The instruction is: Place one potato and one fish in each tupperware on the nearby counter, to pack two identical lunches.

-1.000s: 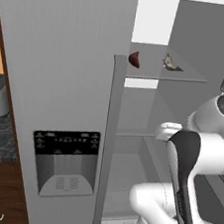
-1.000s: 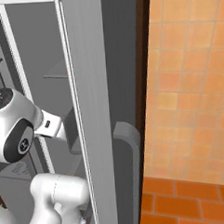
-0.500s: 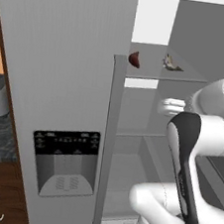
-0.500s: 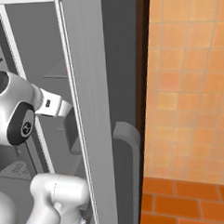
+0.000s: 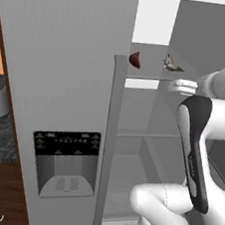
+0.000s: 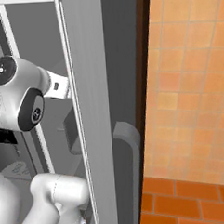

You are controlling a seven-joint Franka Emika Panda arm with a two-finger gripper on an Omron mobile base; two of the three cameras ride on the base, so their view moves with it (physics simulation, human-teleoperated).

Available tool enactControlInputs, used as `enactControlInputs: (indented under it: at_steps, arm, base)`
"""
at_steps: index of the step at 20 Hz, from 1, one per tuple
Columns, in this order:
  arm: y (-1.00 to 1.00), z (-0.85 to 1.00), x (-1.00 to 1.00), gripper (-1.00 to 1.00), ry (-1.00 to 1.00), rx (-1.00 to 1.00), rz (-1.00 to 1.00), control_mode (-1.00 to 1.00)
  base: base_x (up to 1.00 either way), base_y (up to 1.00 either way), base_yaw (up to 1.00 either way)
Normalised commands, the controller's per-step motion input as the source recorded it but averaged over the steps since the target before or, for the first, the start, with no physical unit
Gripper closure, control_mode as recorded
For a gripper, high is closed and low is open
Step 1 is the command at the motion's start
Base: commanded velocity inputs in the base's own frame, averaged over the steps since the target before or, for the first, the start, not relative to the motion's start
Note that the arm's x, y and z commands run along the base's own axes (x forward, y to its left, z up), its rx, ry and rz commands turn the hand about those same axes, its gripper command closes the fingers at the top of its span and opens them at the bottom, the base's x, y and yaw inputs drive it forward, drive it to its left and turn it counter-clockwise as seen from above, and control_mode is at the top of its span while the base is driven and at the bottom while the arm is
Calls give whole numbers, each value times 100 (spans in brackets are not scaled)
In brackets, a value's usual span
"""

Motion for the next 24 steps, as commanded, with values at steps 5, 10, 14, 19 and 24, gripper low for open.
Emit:
enactControlInputs:
  at_steps: [5, 10, 14, 19, 24]
  arm:
    - [-7, 38, 59, -100, -7, -2, 0, -100]
    - [-7, 5, 74, -100, 0, -5, -2, -100]
    - [-27, 19, 74, -100, 0, 0, -2, -100]
    - [-17, 2, 92, -100, 5, 0, 0, -100]
    - [-25, 0, 99, -100, 21, 0, 0, -100]
  base:
    - [0, 0, 0]
    - [0, 0, 0]
    - [0, 0, 0]
    - [0, 0, 0]
    - [0, 0, 0]
